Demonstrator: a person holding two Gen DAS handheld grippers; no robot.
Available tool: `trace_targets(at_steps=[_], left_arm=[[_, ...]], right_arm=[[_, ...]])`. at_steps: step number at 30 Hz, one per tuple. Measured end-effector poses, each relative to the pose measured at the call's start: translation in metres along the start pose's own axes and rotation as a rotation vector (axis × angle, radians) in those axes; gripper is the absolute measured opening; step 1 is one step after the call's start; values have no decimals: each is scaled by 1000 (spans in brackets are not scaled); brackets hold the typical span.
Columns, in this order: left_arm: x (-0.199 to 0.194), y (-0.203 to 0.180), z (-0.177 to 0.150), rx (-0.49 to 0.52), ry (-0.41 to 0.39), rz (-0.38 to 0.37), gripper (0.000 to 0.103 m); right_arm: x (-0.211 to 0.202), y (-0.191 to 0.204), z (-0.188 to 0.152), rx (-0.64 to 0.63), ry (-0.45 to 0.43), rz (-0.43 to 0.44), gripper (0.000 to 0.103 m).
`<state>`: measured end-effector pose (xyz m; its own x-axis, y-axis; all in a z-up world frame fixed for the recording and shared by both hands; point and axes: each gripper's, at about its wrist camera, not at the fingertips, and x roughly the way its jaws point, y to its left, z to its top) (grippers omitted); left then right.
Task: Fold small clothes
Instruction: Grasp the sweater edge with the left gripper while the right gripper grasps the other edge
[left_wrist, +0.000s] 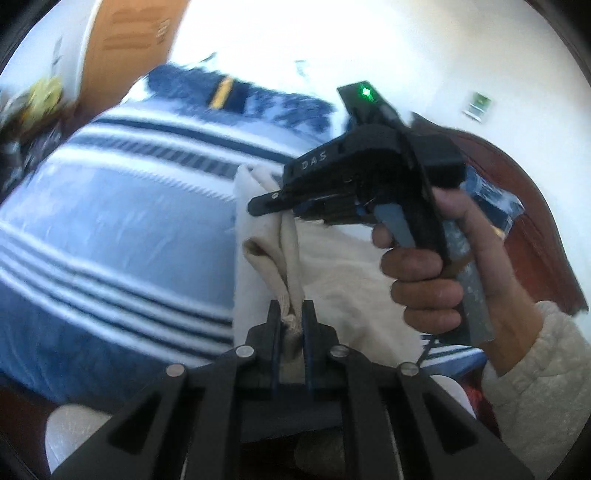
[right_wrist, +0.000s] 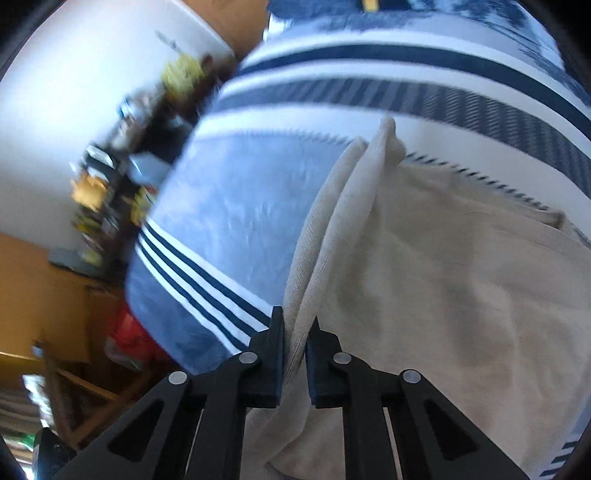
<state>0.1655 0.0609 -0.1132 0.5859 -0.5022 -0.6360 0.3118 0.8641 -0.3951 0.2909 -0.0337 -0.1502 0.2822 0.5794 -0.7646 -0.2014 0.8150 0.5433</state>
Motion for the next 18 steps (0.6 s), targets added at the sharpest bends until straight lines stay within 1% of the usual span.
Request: trace_targets(at_steps=[2, 5, 8, 10, 11, 13, 14, 15, 18], left_arm=[[4, -35, 11, 67, -2, -16, 9], [19, -92, 21, 175, 5, -47, 9], [54, -146, 20, 269, 43, -77, 9], [81, -175, 15, 323, 87, -100, 9], [93, -188, 10, 347, 107, -108, 9], [129, -212, -5, 401, 173, -118, 9], [146, -222, -14, 421, 213, -116, 9], [166, -230, -27, 439, 269, -110, 9], [203, -237, -66, 461, 387, -85, 9]], right_arm=[[-36, -20, -10, 19, -54, 48, 9], [-82, -50, -27, 37, -133, 89, 9], [-121, -83, -46, 54, -192, 114, 9], [-142, -120, -59, 88, -219, 115, 9], [-150, -144, -69, 118, -232, 134, 9], [-155, -180, -83, 162, -244, 148, 9], [-151, -202, -91, 196, -238, 149, 9], [-146, -220, -98, 230, -224, 155, 9], [-114, -274, -123, 319, -165, 167, 9]])
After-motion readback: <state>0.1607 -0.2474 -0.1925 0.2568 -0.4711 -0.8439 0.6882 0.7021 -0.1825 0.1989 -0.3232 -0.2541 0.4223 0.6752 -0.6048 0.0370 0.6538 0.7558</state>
